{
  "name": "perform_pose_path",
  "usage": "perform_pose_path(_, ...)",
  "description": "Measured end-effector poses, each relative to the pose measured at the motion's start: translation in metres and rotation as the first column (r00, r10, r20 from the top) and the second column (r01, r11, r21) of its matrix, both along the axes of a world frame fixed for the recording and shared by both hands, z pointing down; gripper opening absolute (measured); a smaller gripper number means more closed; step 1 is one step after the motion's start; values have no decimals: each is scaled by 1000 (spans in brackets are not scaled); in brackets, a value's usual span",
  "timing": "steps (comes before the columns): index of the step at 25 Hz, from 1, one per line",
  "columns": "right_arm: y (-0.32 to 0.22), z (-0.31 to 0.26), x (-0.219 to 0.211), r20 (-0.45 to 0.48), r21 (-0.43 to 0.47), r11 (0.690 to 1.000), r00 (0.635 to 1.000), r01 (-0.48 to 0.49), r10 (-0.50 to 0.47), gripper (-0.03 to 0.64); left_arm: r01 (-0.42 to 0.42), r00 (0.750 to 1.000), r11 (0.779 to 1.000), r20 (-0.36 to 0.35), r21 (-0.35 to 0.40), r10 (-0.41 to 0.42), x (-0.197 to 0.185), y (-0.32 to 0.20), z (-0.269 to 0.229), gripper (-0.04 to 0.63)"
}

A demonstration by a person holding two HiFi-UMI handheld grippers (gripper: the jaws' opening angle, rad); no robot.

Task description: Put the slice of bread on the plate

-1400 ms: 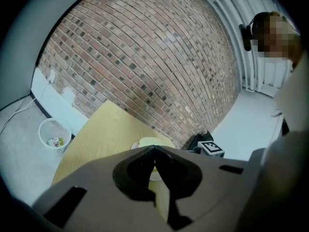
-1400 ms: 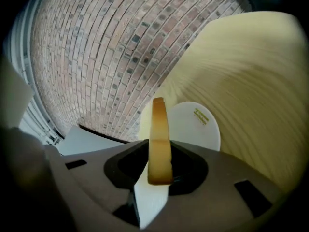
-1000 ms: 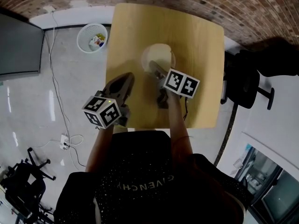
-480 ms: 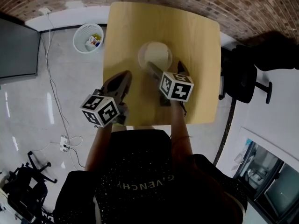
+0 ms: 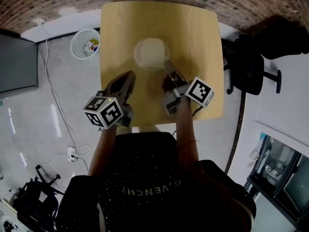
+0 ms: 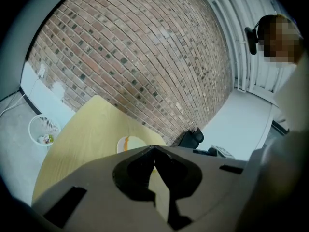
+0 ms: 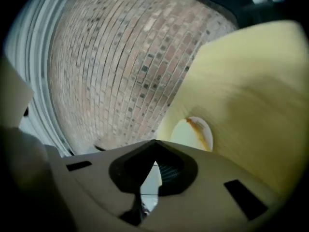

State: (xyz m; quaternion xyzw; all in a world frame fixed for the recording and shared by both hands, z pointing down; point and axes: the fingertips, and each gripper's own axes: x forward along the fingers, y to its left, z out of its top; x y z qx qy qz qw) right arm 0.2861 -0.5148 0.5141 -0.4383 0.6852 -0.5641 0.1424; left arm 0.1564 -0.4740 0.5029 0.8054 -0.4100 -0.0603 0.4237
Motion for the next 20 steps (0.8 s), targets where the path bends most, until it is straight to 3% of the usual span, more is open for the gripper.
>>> perform_pose_path(2,2,-8,0,152,5,999,988,-34,33,11,6,1000,1000,-11,-9,-6,2,1,-1,9)
perform_pose_path(3,4,-9,1,168,4,999,985,-41,40,11,9,1000,1000,-13,-11,-9,3,2,-2,9)
perform_pose_path(6,9,-5,3,130,-7,999,991,-37,37,11,4,1000,1000,-14,-11,-4,5,4,-4,9)
perform_pose_path(10,11,-9,7,182,1,998,982,-61,60,11,2,1000,1000,-25,-19,-3,7,6,-3,9)
perform_pose_path(20,12,-4,13,173,-10,998,983,-62,63,11,-4,1000,1000,-29,-26,4,12,9,-4,9)
